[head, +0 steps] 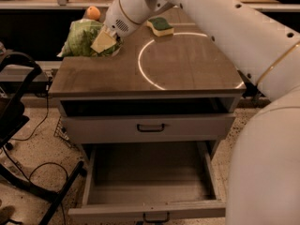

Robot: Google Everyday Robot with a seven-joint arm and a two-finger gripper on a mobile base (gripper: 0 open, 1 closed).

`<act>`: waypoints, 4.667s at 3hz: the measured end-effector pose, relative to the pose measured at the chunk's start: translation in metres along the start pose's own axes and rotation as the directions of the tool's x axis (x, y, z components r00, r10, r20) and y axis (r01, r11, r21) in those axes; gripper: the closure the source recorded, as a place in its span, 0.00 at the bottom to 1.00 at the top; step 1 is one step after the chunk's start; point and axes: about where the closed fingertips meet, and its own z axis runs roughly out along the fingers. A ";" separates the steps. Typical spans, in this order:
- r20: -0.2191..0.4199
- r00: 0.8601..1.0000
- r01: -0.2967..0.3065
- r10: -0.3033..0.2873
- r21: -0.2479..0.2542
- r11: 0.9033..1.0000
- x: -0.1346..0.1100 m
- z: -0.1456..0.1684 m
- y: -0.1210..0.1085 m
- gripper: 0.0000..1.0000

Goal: Move green jalapeno chip bag near sponge

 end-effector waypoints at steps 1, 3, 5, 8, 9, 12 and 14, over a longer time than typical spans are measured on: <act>-0.001 1.000 0.001 -0.001 -0.003 1.000 0.000 0.001 0.001 0.60; -0.001 1.000 0.002 -0.002 -0.010 1.000 -0.001 0.006 0.003 1.00; -0.051 0.999 -0.005 0.013 0.147 0.989 -0.021 -0.039 -0.052 1.00; -0.073 0.940 -0.224 0.332 0.600 0.768 0.024 -0.181 -0.172 1.00; -0.074 0.937 -0.229 0.341 0.605 0.763 0.028 -0.180 -0.174 1.00; 0.062 0.869 -0.329 0.490 0.814 0.480 0.136 -0.264 -0.269 1.00; 0.163 0.780 -0.461 0.605 0.803 0.379 0.214 -0.259 -0.281 1.00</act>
Offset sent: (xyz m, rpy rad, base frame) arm -0.0003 0.0012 -0.0008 -0.0006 0.0014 0.0020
